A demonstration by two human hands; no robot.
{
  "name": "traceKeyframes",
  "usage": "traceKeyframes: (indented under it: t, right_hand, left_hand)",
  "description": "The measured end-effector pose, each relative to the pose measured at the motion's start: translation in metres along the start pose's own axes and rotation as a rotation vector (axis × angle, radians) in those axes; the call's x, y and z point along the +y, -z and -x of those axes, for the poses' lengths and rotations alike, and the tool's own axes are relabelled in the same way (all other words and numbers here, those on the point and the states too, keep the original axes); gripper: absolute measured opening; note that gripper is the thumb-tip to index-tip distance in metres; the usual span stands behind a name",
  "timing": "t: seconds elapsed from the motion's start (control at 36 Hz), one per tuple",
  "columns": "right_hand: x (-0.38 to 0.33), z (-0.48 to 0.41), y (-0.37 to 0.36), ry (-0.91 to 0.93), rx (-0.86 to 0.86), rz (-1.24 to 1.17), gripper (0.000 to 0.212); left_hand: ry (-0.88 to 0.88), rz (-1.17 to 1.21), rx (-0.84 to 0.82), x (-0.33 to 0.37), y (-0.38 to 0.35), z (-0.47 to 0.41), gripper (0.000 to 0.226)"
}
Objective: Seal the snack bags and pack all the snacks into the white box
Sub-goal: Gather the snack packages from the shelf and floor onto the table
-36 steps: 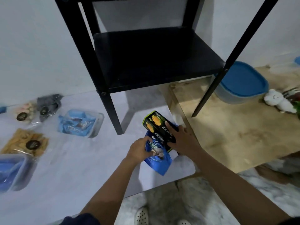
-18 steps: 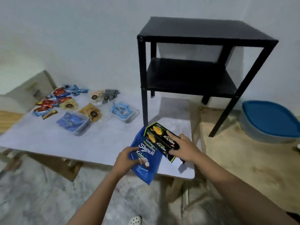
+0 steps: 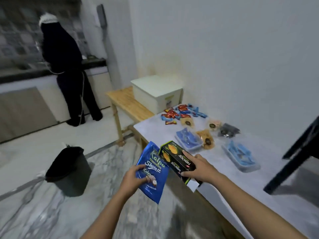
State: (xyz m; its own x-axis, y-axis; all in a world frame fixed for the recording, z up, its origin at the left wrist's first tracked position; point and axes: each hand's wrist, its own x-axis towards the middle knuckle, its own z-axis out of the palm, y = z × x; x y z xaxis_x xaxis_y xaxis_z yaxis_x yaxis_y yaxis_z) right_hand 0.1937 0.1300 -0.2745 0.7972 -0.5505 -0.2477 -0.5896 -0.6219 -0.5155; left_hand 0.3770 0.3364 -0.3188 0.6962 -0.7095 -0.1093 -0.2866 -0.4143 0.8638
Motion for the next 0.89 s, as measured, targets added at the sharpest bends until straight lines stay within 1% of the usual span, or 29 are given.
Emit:
traceKeyframes:
  t: [0.11, 0.28, 0.36, 0.58, 0.67, 0.89]
  right_hand:
    - [-0.065, -0.078, -0.016, 0.117, -0.038, 0.056, 0.090]
    - [-0.163, -0.177, -0.043, 0.232, -0.082, 0.108, 0.084]
    - [-0.206, -0.221, -0.058, 0.281, -0.103, 0.105, 0.085]
    - [-0.311, -0.344, -0.096, 0.404, -0.226, 0.183, 0.083]
    - [-0.351, -0.399, -0.109, 0.444, -0.284, 0.231, 0.084]
    - [-0.461, -0.544, -0.151, 0.555, -0.412, 0.388, 0.084]
  left_hand:
    - [0.049, 0.001, 0.122, -0.032, 0.069, -0.033, 0.054]
    - [0.133, 0.004, 0.276, -0.076, 0.164, -0.078, 0.055]
    - [0.164, 0.004, 0.351, -0.095, 0.206, -0.099, 0.054]
    - [0.271, 0.069, 0.505, -0.150, 0.289, -0.155, 0.051]
    - [0.323, 0.090, 0.559, -0.171, 0.320, -0.180, 0.053]
    - [0.449, 0.186, 0.801, -0.221, 0.396, -0.253, 0.055]
